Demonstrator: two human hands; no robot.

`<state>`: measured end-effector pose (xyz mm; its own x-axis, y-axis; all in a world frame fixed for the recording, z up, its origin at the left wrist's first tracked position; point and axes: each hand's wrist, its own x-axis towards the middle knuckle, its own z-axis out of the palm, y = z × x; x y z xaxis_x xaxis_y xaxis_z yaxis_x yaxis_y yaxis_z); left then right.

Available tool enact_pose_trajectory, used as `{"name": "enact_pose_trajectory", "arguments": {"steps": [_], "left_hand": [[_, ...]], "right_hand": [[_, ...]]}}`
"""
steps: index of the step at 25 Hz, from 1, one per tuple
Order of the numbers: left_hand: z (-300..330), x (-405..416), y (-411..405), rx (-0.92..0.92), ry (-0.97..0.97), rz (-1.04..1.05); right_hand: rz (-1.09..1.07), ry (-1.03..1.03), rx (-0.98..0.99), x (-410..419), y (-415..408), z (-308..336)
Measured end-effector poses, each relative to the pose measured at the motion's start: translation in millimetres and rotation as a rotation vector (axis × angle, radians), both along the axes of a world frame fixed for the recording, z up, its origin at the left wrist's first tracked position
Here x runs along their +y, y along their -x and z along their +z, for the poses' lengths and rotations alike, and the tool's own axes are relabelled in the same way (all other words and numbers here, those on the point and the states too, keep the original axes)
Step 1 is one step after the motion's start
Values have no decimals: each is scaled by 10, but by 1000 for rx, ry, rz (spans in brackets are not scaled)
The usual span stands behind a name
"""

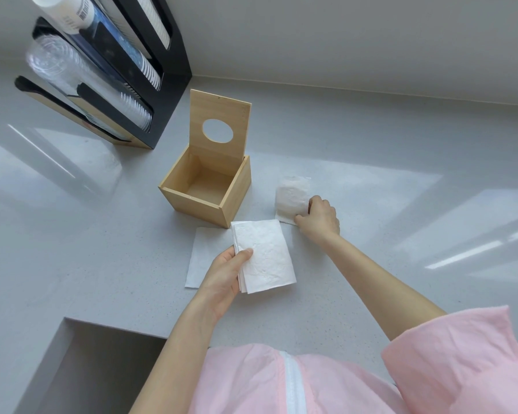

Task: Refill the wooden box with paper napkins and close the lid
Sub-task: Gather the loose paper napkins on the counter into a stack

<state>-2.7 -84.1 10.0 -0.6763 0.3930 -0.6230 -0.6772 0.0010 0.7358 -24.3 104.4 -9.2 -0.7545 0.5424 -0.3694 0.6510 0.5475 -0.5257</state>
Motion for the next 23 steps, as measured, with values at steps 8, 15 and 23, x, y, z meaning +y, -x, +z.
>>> {"name": "enact_pose_trajectory", "arguments": {"steps": [8,15,23], "left_hand": [[-37,33,-13,9,-21,-24],[-27,81,-38,39,-29,-78],[-42,49,-38,4,-109,-31]], "right_hand": [[-109,717,337,13,-386,443],[175,744,170,-284,-836,397],[33,488,127,-387,-901,255]]}}
